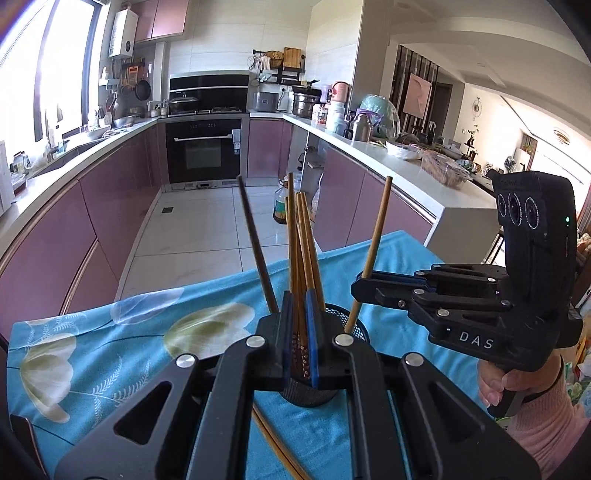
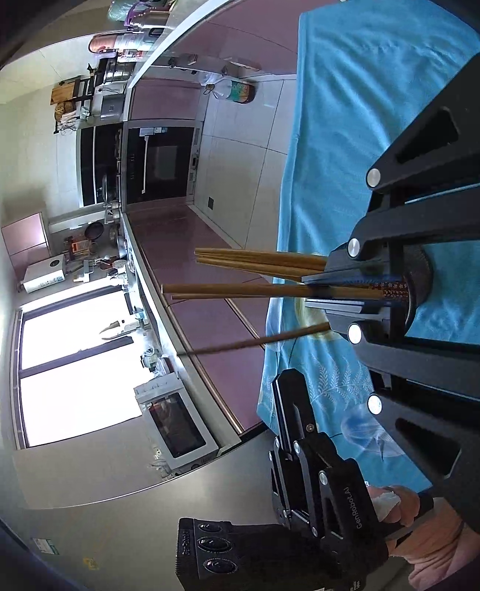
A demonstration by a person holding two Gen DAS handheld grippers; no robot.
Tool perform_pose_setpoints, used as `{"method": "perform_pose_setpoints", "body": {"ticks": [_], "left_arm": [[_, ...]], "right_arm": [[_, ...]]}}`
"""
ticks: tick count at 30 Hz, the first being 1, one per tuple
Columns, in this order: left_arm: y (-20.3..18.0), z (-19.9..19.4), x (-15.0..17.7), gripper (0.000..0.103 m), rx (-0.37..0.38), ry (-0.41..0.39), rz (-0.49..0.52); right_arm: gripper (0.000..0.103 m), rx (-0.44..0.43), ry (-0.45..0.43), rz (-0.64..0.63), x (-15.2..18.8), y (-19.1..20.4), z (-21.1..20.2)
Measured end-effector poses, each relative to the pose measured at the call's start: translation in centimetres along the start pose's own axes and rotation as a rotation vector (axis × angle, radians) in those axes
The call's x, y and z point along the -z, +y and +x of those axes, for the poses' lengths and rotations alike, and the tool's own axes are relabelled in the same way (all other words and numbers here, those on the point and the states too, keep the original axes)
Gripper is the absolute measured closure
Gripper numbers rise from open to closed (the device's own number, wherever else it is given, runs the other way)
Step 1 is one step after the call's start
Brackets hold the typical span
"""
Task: Organize utensils
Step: 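Lower the chopstick into the mesh cup and open the right gripper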
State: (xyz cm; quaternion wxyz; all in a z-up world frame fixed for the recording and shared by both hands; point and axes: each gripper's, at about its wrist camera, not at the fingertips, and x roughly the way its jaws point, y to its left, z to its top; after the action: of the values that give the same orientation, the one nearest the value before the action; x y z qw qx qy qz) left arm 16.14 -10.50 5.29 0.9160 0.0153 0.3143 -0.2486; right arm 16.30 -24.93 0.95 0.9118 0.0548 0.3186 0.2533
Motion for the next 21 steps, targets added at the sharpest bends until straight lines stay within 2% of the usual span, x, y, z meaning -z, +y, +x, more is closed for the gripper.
{"method": "perform_pose_setpoints", "body": {"ticks": [9, 21], "left_arm": [[1.4, 1.8, 0.5, 0.095, 0.008, 0.021, -0.023], [2.6, 1.1, 2.9, 0.092, -0.026, 0.011, -0.057]], "right_arm": [[0.095, 0.018, 0.025, 0.027, -0.1, -0.9, 1.1], [0.091, 0.025, 0.019, 0.052, 0.1, -1.3, 1.5]]}}
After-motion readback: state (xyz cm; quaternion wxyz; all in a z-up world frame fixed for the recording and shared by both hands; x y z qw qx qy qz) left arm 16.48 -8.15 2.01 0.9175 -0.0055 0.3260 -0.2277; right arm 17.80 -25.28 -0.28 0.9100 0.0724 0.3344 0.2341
